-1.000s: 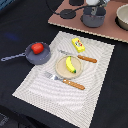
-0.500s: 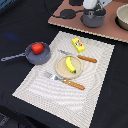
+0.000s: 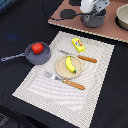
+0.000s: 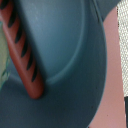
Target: Interact with the objects in diverse but meaningful ways.
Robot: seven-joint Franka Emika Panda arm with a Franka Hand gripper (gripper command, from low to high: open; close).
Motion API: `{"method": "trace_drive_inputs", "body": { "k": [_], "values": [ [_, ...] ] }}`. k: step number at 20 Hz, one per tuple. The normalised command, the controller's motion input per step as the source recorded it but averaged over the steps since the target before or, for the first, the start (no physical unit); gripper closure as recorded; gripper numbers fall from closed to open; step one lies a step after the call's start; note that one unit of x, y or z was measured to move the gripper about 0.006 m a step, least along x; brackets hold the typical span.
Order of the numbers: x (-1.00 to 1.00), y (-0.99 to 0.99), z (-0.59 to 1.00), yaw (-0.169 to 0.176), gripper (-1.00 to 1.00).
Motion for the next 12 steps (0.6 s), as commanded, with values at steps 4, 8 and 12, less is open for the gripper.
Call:
{"method": "trace_drive_inputs", "body": {
  "k": [4,8,12],
  "values": [
    [-0.51,-0.07,-0.25,0.0,-1.0],
    [-0.49,-0.05,-0.23,0.0,-1.0],
    [-0.45,-0.05,-0.21,0.0,-1.0]
  ]
}}
